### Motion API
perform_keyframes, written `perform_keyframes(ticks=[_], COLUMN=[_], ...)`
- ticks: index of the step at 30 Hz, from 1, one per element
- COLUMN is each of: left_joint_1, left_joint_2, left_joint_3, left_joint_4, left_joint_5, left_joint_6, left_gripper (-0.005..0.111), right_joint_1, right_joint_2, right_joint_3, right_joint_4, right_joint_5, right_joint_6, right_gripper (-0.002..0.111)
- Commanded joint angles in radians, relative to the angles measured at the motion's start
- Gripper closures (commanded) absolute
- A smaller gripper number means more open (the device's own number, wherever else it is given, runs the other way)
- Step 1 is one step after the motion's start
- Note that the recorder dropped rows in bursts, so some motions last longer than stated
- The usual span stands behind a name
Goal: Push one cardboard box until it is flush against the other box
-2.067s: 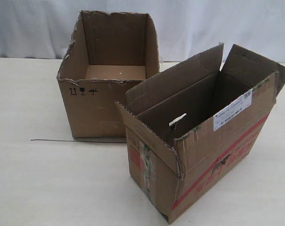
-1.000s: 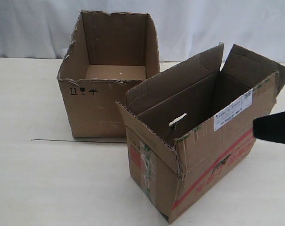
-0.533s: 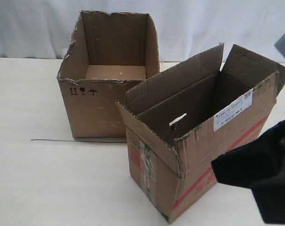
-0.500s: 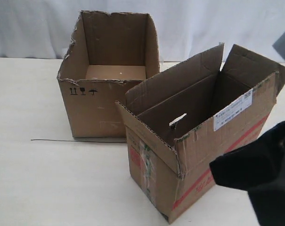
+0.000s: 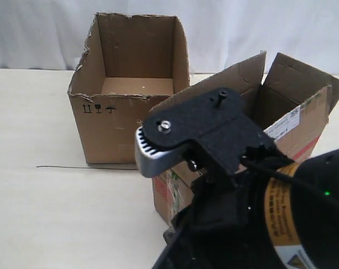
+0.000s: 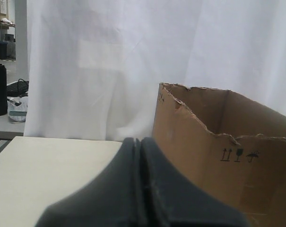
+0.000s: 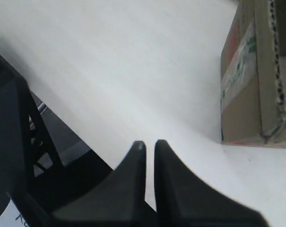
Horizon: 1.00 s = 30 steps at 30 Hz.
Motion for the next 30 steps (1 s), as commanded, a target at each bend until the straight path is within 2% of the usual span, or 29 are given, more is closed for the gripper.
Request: perform_keyframes(ticks=[1,5,10,17,30], left_joint_1=[-0.009,-0.009,-0.009,-0.009,-0.009], left_joint_2=[-0.003,-0.003,-0.003,-0.003,-0.003], left_joint_3=[0.004,0.004,0.004,0.004,0.004], left_joint_4=[0.005,0.005,0.005,0.005,0.005], left_joint_5=[-0.008,-0.008,-0.008,-0.008,-0.008], left_joint_6=[-0.005,-0.005,-0.005,-0.005,-0.005], left_gripper=[0.107,0.107,0.107,0.107,0.107], right_joint_1=[0.003,0.003,0.003,0.003,0.003], right_joint_2=[0.019,0.019,0.039,0.093,0.119], right_joint_3=[-0.008,-0.008,-0.008,-0.008,-0.008], right_joint_4=[-0.101,-0.189,-0.213,-0.258,-0.431], right_joint_5=[-0.035,-0.015,0.077,0.077,0.257], right_joint_6=[0.094,0.143,0.145,0.139,0.162], right_gripper=[0.103,0.103,0.103,0.103,0.103])
